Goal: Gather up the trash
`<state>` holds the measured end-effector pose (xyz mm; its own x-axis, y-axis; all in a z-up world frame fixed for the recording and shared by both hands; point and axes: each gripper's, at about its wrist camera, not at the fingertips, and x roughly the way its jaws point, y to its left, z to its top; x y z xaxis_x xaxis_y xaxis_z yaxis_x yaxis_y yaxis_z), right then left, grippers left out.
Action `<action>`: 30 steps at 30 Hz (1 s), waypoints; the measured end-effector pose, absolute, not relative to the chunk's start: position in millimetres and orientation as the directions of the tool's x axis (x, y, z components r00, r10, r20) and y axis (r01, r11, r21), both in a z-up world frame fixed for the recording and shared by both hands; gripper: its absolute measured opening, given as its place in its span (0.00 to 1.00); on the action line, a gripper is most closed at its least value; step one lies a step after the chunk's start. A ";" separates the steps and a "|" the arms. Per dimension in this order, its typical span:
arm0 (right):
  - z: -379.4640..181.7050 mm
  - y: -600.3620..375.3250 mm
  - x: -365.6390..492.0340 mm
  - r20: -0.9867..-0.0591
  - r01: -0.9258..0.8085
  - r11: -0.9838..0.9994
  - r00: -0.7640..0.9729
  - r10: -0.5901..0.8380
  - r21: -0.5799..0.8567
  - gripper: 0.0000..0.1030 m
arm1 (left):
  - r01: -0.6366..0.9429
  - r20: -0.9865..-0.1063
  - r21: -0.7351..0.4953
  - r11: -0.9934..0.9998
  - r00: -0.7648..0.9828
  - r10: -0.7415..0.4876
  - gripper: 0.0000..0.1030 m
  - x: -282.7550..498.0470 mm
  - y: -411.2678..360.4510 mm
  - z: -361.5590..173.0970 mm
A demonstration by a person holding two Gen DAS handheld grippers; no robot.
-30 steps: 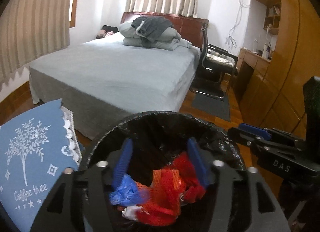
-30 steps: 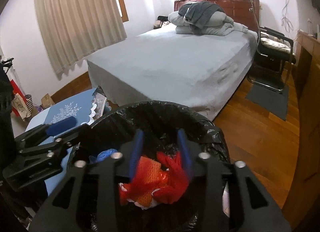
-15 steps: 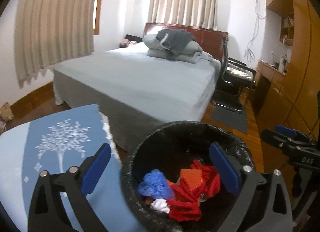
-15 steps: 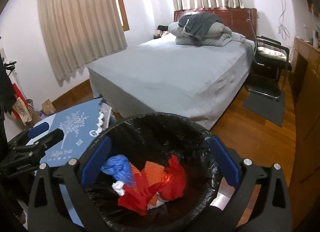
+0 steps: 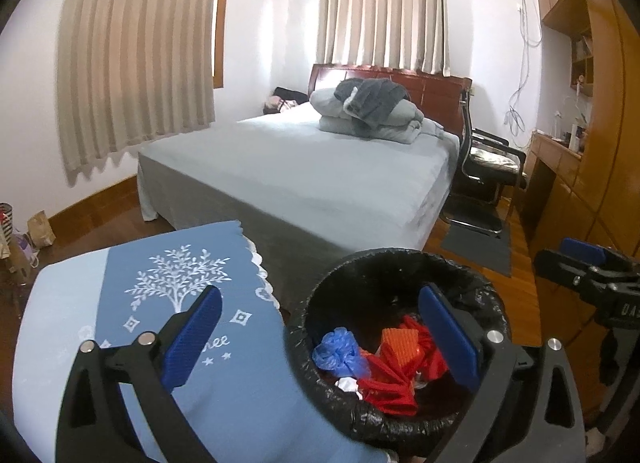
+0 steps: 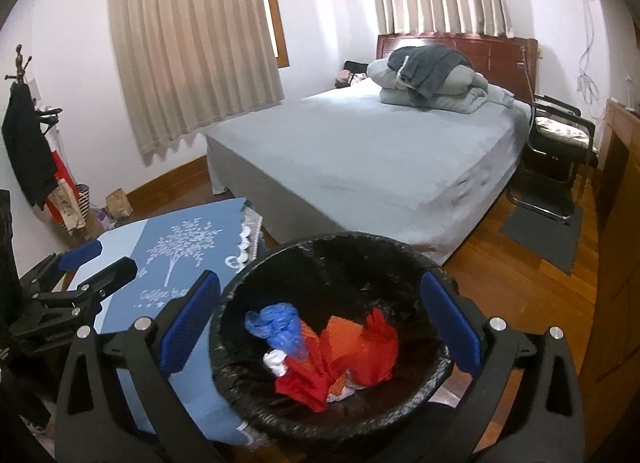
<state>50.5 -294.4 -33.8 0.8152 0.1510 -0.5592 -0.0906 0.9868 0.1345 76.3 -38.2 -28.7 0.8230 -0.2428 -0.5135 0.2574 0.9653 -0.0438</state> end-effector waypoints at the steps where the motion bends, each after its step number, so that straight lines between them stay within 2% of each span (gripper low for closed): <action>1: -32.0 -291.7 47.2 -0.557 -0.095 0.987 0.816 0.154 0.133 0.95 | 0.252 -0.508 -0.049 0.966 0.827 -0.241 0.94 71.8 -36.4 -25.7; 17: -5.9 -262.4 16.7 -0.517 -0.152 0.985 0.838 0.175 0.087 0.95 | 0.208 -0.458 -0.036 0.977 0.866 -0.201 0.94 24.2 -26.3 0.1; 30: -3.2 -255.1 13.0 -0.510 -0.166 0.983 0.840 0.185 0.083 0.95 | 0.191 -0.447 -0.033 0.981 0.875 -0.185 0.94 14.3 -24.5 6.1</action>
